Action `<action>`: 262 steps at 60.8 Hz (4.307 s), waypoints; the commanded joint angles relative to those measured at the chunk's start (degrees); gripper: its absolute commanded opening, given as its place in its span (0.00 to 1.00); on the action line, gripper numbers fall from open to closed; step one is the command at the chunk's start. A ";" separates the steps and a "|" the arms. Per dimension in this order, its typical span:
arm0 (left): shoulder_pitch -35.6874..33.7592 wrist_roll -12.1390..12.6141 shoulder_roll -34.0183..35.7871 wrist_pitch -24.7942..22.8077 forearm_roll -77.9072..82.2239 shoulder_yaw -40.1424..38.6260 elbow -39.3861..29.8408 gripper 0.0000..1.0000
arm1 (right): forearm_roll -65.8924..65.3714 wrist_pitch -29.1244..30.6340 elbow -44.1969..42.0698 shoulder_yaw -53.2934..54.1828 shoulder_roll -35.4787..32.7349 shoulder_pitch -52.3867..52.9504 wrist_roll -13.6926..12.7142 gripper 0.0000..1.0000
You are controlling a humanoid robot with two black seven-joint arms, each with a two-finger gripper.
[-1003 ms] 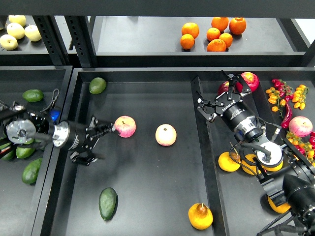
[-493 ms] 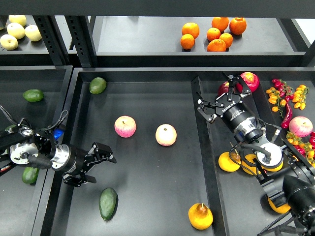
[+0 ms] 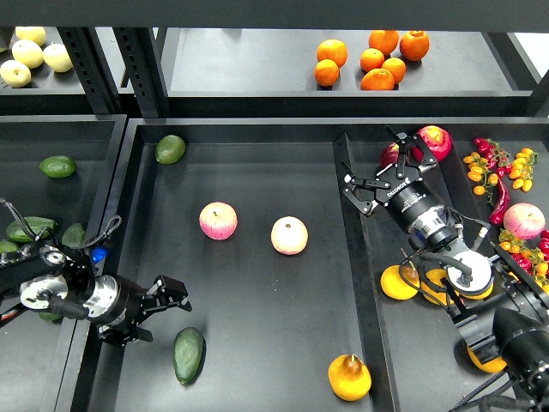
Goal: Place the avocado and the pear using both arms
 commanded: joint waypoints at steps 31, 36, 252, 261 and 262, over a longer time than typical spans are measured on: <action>2.39 0.00 -3.89 0.00 4.93 -0.01 2.44 0.99 | 0.00 0.00 0.11 -0.09 0.00 -0.01 0.00 0.99; 3.01 0.00 -4.33 0.00 5.72 -0.01 2.53 0.99 | 0.00 0.00 0.19 -0.09 0.00 -0.01 0.00 0.99; 11.54 0.00 13.78 0.00 -13.53 -26.02 16.15 0.09 | -0.09 0.00 0.99 -0.26 0.00 -0.45 -0.17 0.99; 12.32 0.00 13.43 0.00 -13.62 -25.93 18.69 0.09 | -0.09 0.00 0.99 -0.35 0.00 -0.45 -0.09 0.99; 12.33 0.00 13.42 0.00 -13.62 -25.93 18.79 0.09 | -0.09 0.00 0.99 -0.35 0.00 -0.45 -0.09 0.99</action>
